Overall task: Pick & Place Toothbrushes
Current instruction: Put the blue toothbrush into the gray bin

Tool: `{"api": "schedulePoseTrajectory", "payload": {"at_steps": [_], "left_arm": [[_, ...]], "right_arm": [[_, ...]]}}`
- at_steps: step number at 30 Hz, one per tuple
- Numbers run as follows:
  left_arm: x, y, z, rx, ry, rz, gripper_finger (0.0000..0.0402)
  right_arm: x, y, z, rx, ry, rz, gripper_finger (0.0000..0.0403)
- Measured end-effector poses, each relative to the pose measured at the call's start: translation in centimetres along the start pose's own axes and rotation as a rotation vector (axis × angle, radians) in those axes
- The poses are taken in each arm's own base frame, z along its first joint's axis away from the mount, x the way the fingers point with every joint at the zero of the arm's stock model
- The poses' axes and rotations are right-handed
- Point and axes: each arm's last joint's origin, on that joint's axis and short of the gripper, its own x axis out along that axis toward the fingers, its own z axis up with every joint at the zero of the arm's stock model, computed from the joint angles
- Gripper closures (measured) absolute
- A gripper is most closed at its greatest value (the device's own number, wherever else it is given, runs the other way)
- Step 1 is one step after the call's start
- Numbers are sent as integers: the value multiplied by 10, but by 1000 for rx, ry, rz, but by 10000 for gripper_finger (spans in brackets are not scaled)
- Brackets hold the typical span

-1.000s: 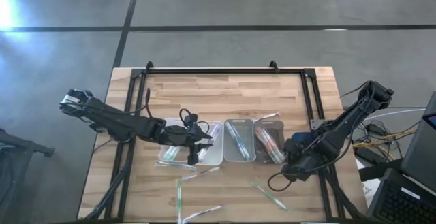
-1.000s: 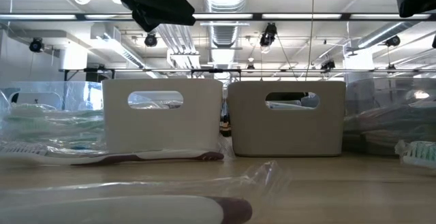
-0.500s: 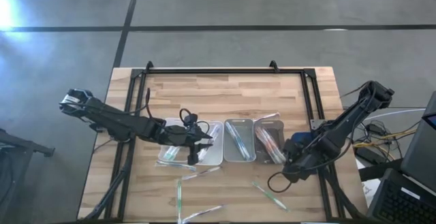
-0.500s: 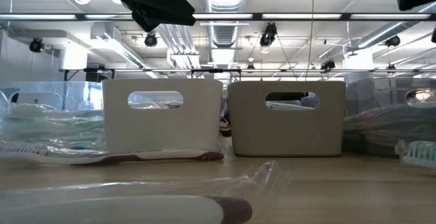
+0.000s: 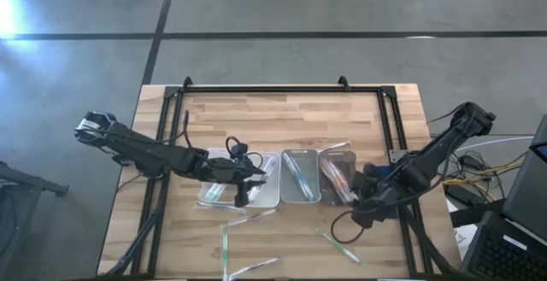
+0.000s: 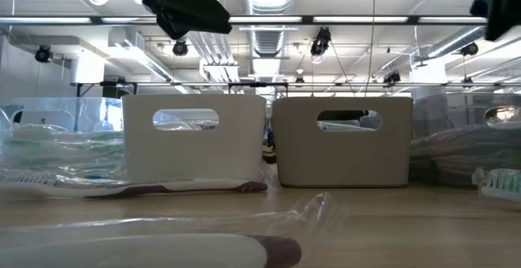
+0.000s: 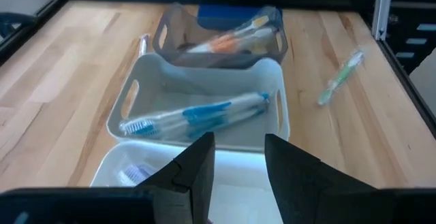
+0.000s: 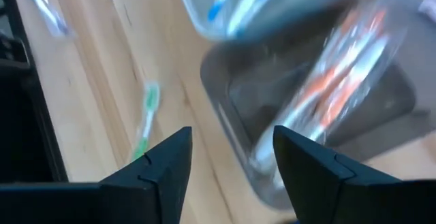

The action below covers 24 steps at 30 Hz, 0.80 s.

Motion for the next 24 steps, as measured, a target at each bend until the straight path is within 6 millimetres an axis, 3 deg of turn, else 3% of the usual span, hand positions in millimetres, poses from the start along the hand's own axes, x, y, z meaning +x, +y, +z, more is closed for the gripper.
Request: {"api": "schedulePoseTrajectory", "payload": {"at_steps": [6, 11, 18, 24], "left_arm": [[-3, -1, -6, 16, 79, -91, 268], [-9, -6, -22, 90, 243, -136, 268], [-34, -21, -45, 99, 559, -63, 269], [-54, -44, -64, 75, 652, -30, 280]], "right_arm": [[-13, 5, 15, -71, -147, -19, 223], [-27, 11, 25, -146, -253, -33, 241], [-42, 16, 36, -197, -344, -44, 266], [-45, 17, 37, -202, -350, -38, 288]]}}
